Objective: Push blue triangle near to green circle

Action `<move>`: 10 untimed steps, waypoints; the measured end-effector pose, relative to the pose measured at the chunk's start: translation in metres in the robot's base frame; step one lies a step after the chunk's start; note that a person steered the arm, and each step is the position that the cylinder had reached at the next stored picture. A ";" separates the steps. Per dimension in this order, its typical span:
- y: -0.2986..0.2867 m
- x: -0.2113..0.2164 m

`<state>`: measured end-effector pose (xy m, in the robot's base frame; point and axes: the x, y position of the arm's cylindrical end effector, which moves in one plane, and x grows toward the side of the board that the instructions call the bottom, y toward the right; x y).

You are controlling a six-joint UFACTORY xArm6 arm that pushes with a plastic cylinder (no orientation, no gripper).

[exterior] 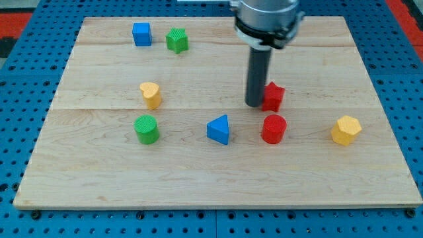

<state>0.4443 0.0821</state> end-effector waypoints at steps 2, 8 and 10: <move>-0.029 0.072; -0.136 0.013; -0.138 -0.022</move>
